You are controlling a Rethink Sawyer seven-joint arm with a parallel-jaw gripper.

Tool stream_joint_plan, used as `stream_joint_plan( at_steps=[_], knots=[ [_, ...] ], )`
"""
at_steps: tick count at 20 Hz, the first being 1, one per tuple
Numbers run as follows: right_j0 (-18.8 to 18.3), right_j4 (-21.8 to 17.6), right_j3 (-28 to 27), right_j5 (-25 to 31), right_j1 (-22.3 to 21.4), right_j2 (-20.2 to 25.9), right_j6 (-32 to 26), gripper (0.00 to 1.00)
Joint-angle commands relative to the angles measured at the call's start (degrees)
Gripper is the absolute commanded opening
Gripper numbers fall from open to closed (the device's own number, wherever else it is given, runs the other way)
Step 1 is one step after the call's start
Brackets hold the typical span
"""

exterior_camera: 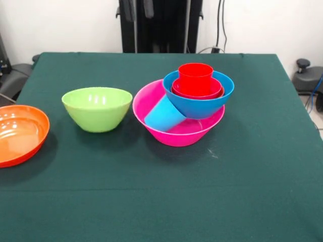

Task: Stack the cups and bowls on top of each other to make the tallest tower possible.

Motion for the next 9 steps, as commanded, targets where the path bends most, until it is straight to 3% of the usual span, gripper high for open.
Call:
stream_joint_plan(
  at_steps=[1,9],
  knots=[
    [0.3,-4.2,-2.0,-6.7,0.7,0.9,25.9,1.00],
    [1.0,-5.4,-2.9,-10.0,-0.1,-1.6,30.6,1.00]
  ],
)
